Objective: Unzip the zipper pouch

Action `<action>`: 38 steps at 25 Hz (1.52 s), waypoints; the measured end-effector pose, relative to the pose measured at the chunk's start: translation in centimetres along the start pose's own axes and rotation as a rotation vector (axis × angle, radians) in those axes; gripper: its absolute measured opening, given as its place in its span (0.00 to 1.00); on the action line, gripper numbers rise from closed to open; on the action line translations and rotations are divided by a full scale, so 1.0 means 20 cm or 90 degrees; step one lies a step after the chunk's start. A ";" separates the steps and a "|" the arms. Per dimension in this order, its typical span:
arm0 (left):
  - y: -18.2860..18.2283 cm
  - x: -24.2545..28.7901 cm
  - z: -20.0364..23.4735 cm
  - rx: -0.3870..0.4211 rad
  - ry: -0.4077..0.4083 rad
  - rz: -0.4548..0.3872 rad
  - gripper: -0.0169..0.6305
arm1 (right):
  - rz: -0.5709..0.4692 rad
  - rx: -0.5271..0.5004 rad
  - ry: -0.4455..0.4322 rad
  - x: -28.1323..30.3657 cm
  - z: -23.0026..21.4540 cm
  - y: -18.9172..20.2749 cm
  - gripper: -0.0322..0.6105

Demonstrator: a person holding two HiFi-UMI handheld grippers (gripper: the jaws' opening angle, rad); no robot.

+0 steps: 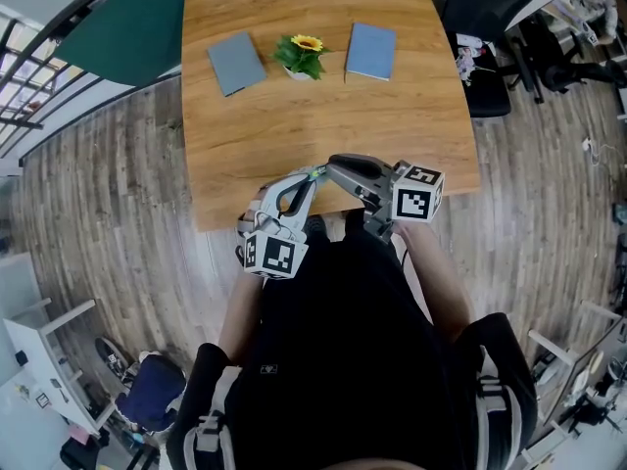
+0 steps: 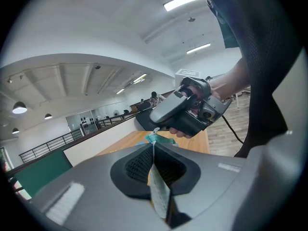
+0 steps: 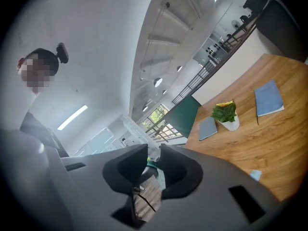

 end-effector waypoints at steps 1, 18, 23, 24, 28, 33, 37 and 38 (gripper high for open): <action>0.00 0.00 0.01 -0.002 -0.007 0.001 0.05 | 0.006 -0.004 0.010 -0.01 -0.01 0.01 0.19; 0.02 0.02 0.01 0.059 -0.028 0.017 0.05 | 0.038 0.039 0.019 0.03 -0.04 0.07 0.23; 0.02 0.03 0.00 0.076 -0.021 0.015 0.05 | 0.009 0.152 -0.026 0.03 -0.05 0.04 0.14; 0.02 0.03 0.00 0.080 -0.022 0.016 0.05 | 0.014 0.160 -0.028 0.03 -0.05 0.04 0.14; 0.02 0.03 0.00 0.076 -0.030 0.016 0.05 | 0.040 0.143 -0.011 0.04 -0.06 0.05 0.14; 0.02 0.03 0.01 0.079 -0.029 0.013 0.05 | 0.048 0.139 -0.010 0.05 -0.07 0.05 0.09; 0.01 0.01 0.02 0.058 -0.029 0.008 0.05 | 0.047 0.134 -0.009 0.06 -0.05 0.05 0.07; 0.01 0.01 0.02 0.053 -0.028 0.007 0.05 | 0.046 0.127 -0.005 0.06 -0.05 0.04 0.07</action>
Point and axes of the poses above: the fingertips, and each gripper's own axes: x forward along the fingers, z to its left, y out of its underside, the point moved 3 cm from there along -x, backward along the fingers, and after that the axes turned 2 degrees about -x, right-handed, at the moved point
